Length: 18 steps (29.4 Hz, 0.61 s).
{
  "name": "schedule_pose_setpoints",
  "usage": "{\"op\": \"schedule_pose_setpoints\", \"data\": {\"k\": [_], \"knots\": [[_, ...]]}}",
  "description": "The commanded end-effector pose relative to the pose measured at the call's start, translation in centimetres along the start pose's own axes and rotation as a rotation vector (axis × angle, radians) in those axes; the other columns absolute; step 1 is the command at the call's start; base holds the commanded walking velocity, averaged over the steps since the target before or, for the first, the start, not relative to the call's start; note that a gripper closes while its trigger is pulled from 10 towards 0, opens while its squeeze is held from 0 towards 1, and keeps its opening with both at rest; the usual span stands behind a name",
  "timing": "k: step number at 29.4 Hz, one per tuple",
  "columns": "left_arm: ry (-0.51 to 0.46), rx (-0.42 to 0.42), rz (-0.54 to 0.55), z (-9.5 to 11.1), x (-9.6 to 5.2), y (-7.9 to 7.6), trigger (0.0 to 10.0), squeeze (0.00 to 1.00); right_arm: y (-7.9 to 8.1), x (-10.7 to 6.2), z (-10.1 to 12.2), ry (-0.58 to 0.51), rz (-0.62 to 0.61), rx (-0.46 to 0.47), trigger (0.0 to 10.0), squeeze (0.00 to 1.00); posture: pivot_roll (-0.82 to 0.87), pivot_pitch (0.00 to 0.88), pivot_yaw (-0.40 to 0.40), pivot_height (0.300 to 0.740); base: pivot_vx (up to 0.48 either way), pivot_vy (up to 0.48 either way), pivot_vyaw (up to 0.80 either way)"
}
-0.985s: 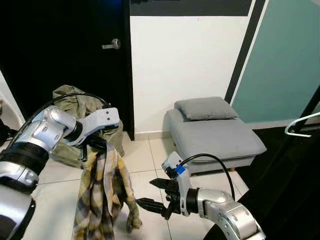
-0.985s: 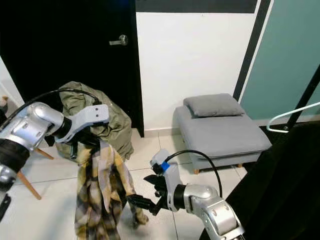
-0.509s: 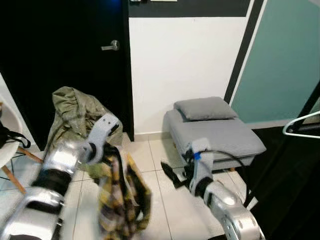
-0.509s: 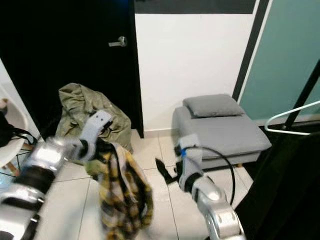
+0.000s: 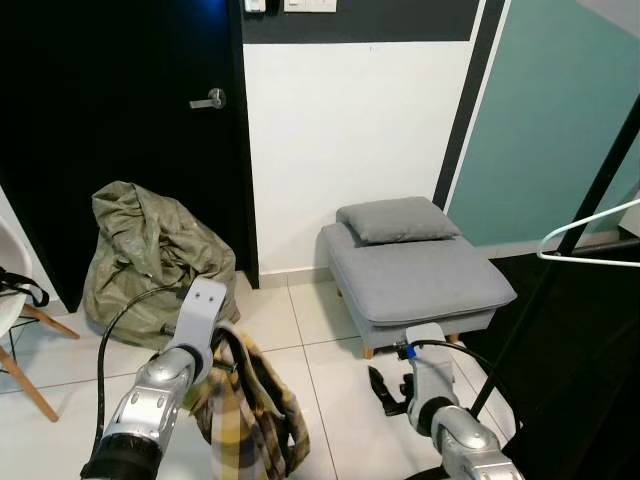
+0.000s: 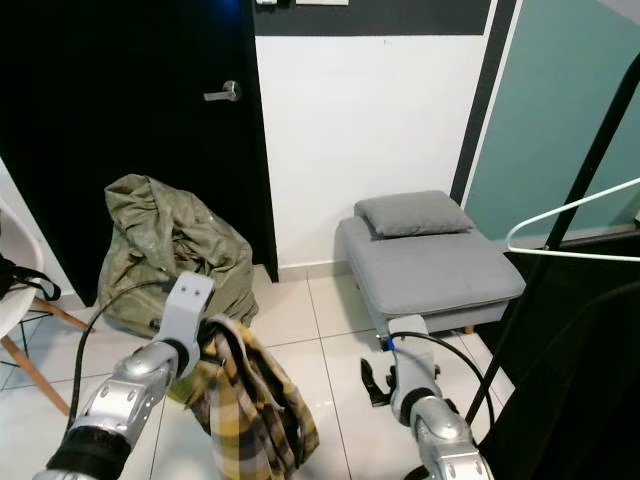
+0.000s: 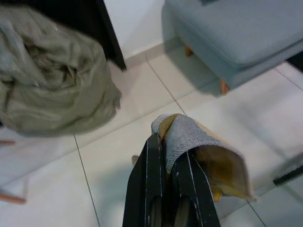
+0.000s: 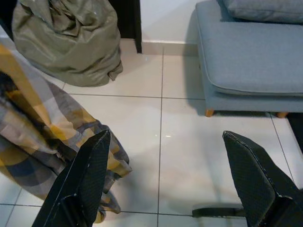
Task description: Hang hanger
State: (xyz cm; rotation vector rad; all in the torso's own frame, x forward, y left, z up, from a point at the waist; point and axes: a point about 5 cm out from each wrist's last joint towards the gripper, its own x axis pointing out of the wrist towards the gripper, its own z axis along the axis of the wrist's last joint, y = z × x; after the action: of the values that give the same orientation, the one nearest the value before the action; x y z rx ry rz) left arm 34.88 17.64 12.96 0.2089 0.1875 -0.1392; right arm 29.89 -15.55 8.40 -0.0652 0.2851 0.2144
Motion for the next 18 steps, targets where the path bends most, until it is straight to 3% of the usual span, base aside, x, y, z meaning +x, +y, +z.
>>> {"op": "schedule_pose_setpoints", "data": {"k": [1,5,11,18], "knots": [[-0.022,0.030,-0.001,0.27,-0.26,0.00,10.0,0.00,-0.14,0.01,0.10,-0.009,-0.001,0.017,10.0,0.00,0.01,0.093,-0.009,0.740,0.000,0.000,0.00],[-0.048,0.079,0.007,0.60,-0.59,-0.06,10.0,0.00,0.11,0.29,0.17,-0.014,0.003,0.031,10.0,0.00,0.01,0.097,-0.005,0.740,0.000,0.000,0.00],[-0.068,0.073,0.022,0.63,-0.70,-0.22,10.0,0.00,-0.02,0.74,0.11,-0.012,-0.006,0.053,10.0,0.00,0.01,0.099,-0.004,0.740,0.000,0.000,0.00],[-0.048,0.067,0.042,0.56,-0.82,-0.07,10.0,0.00,-0.05,0.94,-0.06,0.002,0.013,0.070,10.0,0.00,0.02,0.102,-0.005,0.740,0.000,0.000,-0.80]]}}
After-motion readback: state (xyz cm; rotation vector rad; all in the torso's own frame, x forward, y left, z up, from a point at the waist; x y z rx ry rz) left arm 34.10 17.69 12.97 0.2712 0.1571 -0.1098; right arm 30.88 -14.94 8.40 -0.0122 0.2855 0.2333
